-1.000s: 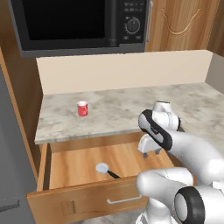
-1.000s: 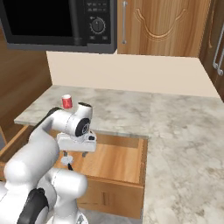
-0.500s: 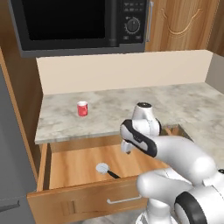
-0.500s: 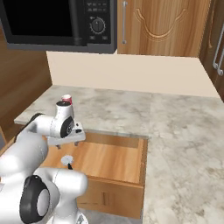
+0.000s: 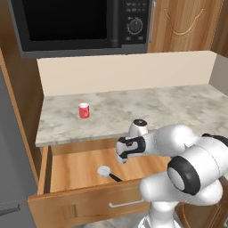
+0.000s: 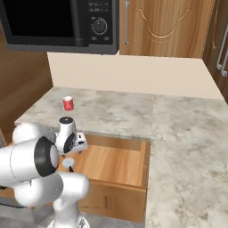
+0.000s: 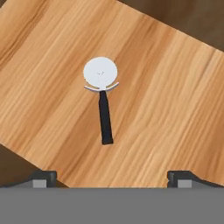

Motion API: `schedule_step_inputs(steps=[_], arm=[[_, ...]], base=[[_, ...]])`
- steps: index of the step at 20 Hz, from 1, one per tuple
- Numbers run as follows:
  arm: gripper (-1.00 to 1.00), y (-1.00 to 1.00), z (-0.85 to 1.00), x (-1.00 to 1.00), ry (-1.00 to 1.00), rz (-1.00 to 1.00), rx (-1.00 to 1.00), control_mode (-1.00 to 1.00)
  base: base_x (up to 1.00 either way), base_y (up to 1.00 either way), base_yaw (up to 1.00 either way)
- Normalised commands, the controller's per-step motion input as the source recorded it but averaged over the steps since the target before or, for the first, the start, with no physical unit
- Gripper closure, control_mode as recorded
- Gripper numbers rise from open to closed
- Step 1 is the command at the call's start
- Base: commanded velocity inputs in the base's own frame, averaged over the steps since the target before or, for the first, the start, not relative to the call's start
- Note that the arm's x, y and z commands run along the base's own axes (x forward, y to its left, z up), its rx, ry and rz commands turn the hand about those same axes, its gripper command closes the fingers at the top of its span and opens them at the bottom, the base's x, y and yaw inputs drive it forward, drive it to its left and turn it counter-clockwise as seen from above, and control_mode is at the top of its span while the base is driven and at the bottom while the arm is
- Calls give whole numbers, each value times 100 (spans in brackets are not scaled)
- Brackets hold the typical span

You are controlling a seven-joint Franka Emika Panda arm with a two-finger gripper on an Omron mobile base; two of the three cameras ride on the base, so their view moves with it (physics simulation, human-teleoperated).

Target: Pick the pizza cutter from the drawer and place it on the counter.

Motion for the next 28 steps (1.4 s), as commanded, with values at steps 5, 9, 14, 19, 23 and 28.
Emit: schedule_step_inputs(steps=[5,9,14,19,23,28], arm=[[-100,30,-62,27,0,0,0,-100],[-100,38,-49,30,12,-1,0,-100],[-100,23,-57,39,16,-3,0,-100],[-100,1,-51,51,9,-2,0,-100],[-100,12,-47,46,2,0,-1,-100],[-100,36,-52,31,0,0,-5,-100]], base=[[0,0,0],[0,0,0],[0,0,0],[0,0,0],[0,0,0],[0,0,0]])
